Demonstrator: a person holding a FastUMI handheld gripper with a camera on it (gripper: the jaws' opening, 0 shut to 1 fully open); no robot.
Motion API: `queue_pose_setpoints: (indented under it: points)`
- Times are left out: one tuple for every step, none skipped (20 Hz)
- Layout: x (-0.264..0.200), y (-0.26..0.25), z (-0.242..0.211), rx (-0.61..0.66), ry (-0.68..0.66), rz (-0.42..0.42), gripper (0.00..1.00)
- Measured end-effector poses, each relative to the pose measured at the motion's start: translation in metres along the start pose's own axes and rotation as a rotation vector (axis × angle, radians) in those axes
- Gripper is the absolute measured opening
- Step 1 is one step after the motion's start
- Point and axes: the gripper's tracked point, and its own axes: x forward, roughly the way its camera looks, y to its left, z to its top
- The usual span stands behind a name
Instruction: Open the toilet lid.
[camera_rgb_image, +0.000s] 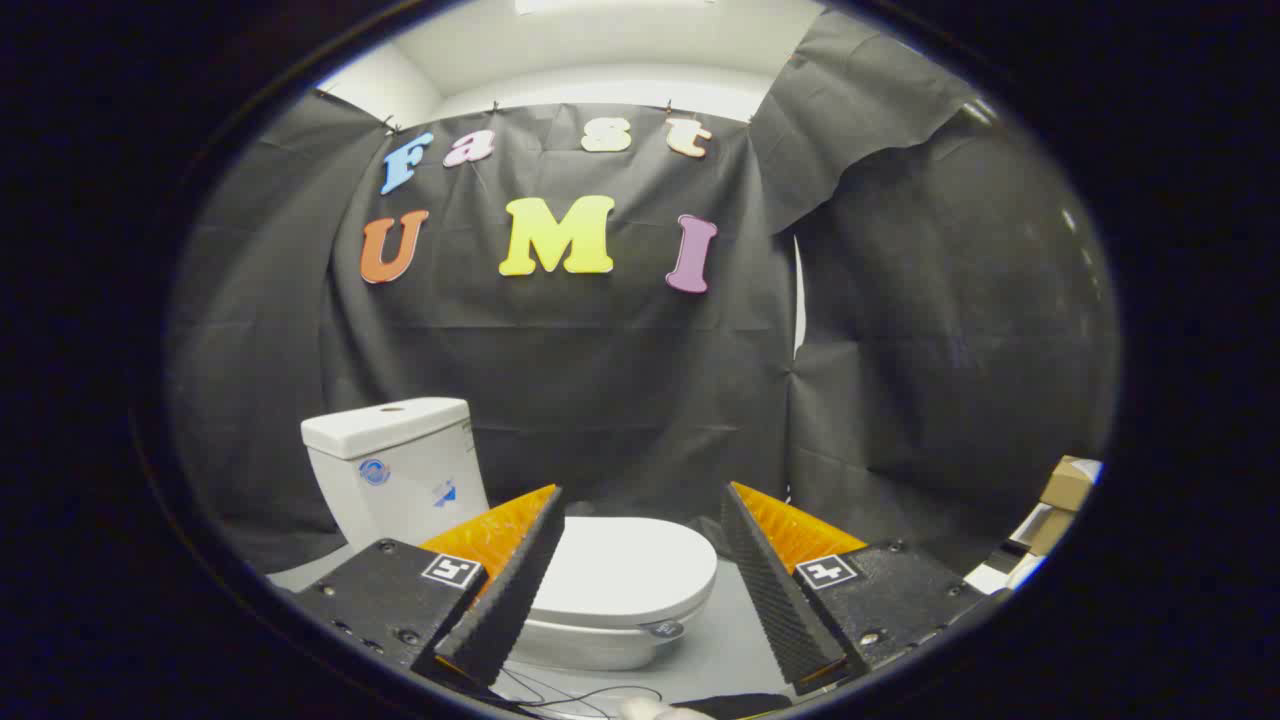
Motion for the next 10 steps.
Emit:
queue_pose_setpoints:
  points:
    - [-0.0002,0.0001,-0.0008,-0.004,0.001,-0.001,0.99]
    - [-0.001,0.0005,-0.0011,-0.007,0.004,-0.002,0.99]
    - [-0.0005,0.0015,-0.0014,-0.008,0.006,0.001,0.99]
    - [-0.0008,0.0029,-0.0008,-0.008,0.006,0.003,0.99]
    - [-0.0008,0.0031,-0.0009,-0.009,0.007,0.003,0.99]
    - [-0.0007,0.0034,-0.0003,-0.007,0.007,0.004,0.99]
    - [-0.0007,0.0038,0.0,-0.005,0.007,0.005,0.99]
    - [-0.0003,0.0038,0.0014,-0.003,0.004,0.005,0.99]
    - [0.0007,0.0033,0.0004,-0.002,0.006,0.003,0.99]
    - [0.0025,0.0035,0.001,0.0,0.005,0.004,0.99]
